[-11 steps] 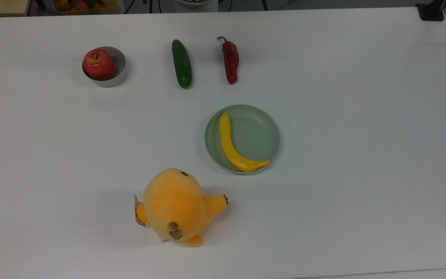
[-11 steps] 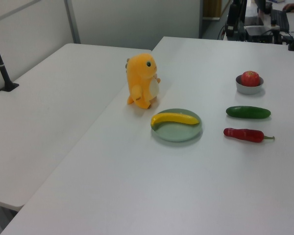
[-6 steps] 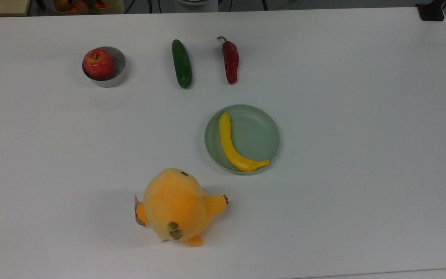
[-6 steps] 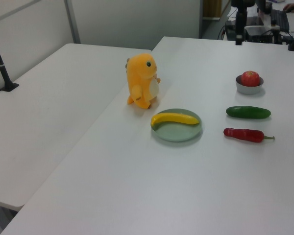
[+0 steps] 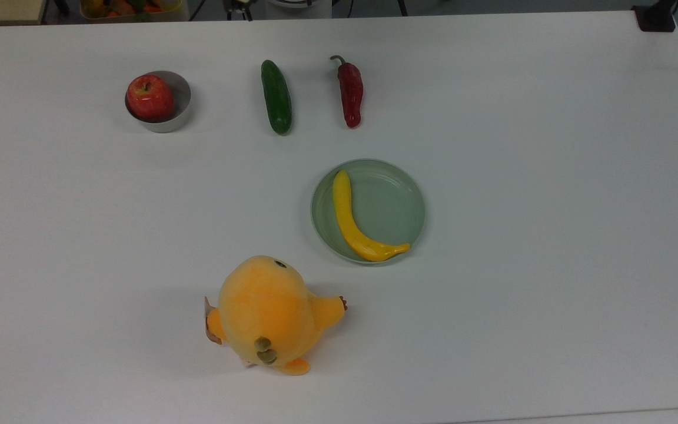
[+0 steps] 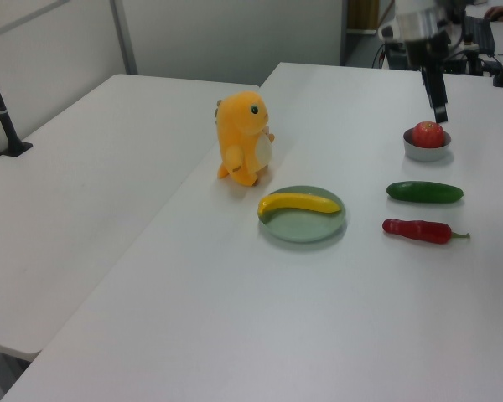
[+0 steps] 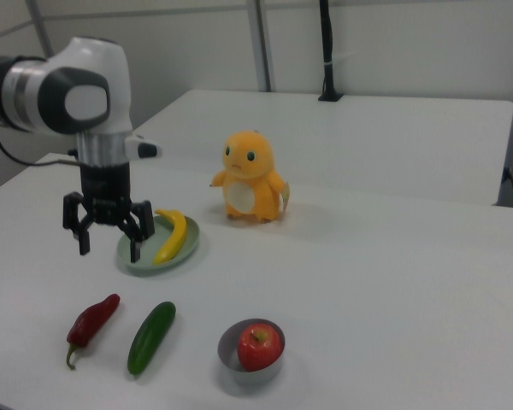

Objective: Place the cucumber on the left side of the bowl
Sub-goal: 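Move the gripper over the green cucumber and lower it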

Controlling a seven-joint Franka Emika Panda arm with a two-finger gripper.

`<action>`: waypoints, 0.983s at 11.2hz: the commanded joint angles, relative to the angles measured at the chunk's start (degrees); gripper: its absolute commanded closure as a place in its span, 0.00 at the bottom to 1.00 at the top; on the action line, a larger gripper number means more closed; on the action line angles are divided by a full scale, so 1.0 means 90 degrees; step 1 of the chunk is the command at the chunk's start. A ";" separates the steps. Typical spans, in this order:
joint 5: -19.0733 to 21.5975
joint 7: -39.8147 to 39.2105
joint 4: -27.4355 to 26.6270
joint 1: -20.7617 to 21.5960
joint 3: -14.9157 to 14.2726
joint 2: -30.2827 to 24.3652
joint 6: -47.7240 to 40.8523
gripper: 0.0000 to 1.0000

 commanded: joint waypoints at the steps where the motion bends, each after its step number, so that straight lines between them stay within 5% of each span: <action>1: -0.0187 -0.0124 -0.0870 0.0013 -0.0007 -0.0014 0.0824 0.00; 11: -0.0597 -0.0016 -0.2726 -0.0065 -0.0007 0.0377 0.3733 0.00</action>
